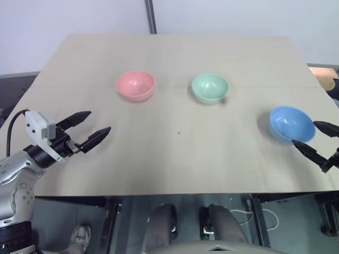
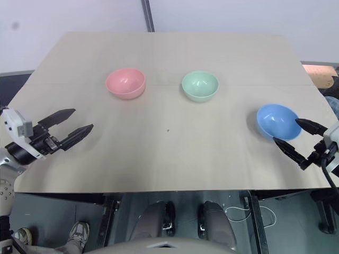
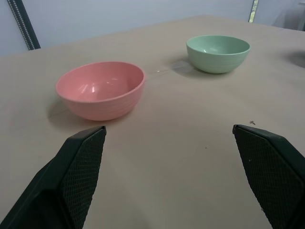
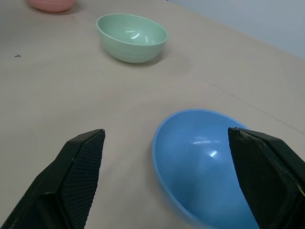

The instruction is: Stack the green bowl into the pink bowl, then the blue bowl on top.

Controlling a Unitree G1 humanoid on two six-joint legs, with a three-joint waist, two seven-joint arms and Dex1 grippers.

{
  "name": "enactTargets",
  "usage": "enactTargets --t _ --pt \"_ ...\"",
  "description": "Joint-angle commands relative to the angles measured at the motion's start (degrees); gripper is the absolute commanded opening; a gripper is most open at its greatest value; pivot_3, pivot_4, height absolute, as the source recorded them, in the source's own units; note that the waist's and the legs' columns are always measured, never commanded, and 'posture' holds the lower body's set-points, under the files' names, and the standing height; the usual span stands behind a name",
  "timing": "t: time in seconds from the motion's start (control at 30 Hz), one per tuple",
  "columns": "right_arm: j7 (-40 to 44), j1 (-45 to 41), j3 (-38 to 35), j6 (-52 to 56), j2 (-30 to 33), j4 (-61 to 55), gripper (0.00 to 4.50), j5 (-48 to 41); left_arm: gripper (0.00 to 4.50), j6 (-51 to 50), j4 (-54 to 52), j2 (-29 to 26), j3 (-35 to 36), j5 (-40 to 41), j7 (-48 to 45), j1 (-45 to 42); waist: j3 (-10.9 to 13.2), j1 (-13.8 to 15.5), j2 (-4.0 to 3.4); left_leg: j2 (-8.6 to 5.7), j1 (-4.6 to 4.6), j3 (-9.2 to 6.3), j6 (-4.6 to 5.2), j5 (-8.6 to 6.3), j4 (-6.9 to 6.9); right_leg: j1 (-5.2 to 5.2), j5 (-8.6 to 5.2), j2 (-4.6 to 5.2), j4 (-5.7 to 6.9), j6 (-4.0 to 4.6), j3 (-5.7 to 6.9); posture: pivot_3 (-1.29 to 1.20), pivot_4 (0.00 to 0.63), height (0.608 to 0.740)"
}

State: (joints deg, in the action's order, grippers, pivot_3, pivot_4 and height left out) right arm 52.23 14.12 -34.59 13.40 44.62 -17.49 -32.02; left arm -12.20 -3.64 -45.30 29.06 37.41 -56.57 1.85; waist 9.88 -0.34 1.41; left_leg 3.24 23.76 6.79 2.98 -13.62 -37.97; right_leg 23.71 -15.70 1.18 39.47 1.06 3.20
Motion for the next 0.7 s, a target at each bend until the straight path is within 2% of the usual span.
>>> enactTargets --t 0.03,0.27,0.4,0.53,0.6,0.7 --pt "-0.83 -1.23 -0.8 -0.17 0.28 -2.32 4.46 -0.75 4.5 -1.2 -0.68 -0.7 -0.3 0.43 0.29 -2.54 0.0 0.0 0.0 0.0 0.0 0.0 0.0 0.0 0.0 0.0 0.0 0.0 0.0 0.0 0.0 0.0 0.15 0.74" --pt "-3.9 -5.41 4.16 0.47 -0.76 -3.69 4.46 0.48 4.5 -4.11 -3.96 -0.16 -3.83 -2.41 5.09 -6.12 0.0 0.06 0.01 0.0 -0.03 0.0 -0.01 0.01 -0.02 -0.03 0.02 -0.01 0.02 -0.02 0.01 0.0 0.15 0.74" --pt "-3.57 -10.61 11.09 0.2 -1.43 -4.11 4.46 0.82 4.5 -4.53 -7.25 -0.43 -10.13 -13.14 15.11 -10.84 0.02 0.12 0.03 -0.01 0.0 0.0 -0.07 0.05 -0.02 -0.03 0.02 -0.02 0.0 -0.02 0.01 0.0 0.15 0.74" --pt "-3.32 -18.83 21.17 0.1 -3.85 -4.27 4.46 2.79 4.5 -9.17 -3.65 -2.92 -21.95 -27.17 21.51 -22.99 0.03 0.47 0.05 -0.03 -0.03 -0.01 -0.02 0.03 -0.06 -0.06 0.03 -0.07 0.06 -0.04 0.01 0.0 0.15 0.74" --pt "-3.06 -22.53 25.68 -0.54 -5.91 -3.61 4.46 4.17 4.5 -8.02 0.61 -5.12 -30.82 -35.8 18.78 -30.38 0.05 0.83 0.08 -0.03 -0.03 0.0 -0.03 0.04 -0.13 -0.02 0.03 -0.13 0.18 -0.04 0.0 0.0 0.15 0.74" --pt "-2.0 -26.89 30.74 -2.49 -8.24 -1.99 4.46 6.58 4.5 -10.44 9.4 -2.41 -38.83 -42.43 18.53 -41.86 0.04 1.09 0.08 -0.07 0.02 0.06 -0.14 0.11 -0.17 0.03 0.02 -0.16 0.22 -0.03 -0.04 0.0 0.15 0.74"
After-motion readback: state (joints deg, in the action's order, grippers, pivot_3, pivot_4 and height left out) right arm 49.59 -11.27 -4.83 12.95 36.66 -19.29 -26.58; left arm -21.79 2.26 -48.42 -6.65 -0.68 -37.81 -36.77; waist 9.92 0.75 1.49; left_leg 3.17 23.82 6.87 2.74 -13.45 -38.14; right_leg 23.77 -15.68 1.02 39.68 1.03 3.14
